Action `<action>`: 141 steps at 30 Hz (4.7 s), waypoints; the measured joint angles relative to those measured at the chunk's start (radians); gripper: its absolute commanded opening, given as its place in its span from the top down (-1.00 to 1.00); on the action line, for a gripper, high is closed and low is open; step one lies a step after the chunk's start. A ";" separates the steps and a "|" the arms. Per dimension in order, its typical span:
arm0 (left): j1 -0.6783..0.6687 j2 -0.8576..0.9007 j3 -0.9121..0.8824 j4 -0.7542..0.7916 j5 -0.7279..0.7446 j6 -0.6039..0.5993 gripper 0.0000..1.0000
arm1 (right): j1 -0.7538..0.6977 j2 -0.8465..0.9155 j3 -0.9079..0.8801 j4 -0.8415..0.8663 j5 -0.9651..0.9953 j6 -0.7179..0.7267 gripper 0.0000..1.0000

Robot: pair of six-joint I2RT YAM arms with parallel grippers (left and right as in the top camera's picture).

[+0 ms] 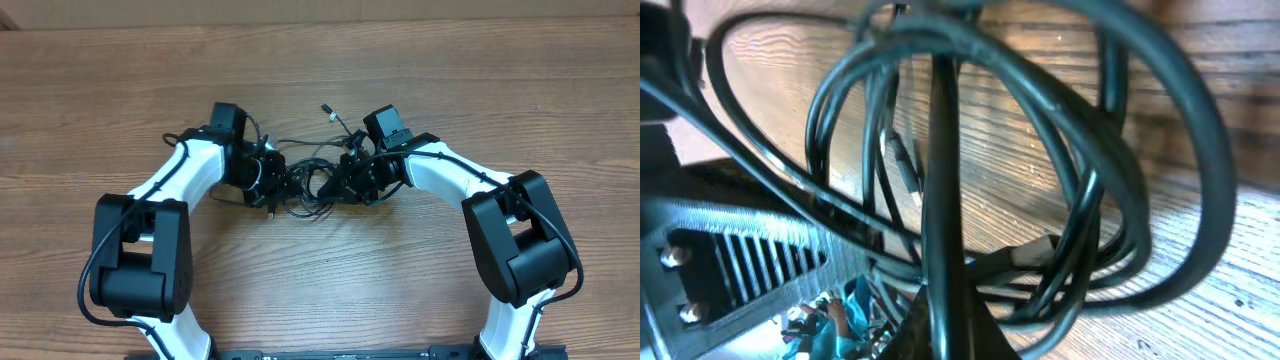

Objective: Untangle cables

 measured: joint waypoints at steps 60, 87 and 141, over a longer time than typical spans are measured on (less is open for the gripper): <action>0.004 0.023 -0.003 -0.090 0.072 0.155 0.92 | 0.016 -0.015 0.023 -0.144 0.497 0.064 0.89; 0.179 0.023 0.002 -0.291 -0.537 0.220 -0.12 | 0.020 -0.015 0.019 -0.167 0.510 0.028 0.82; -0.239 0.017 0.092 0.016 -0.326 0.166 0.92 | -0.121 -0.043 0.101 -0.515 0.299 -0.333 -0.30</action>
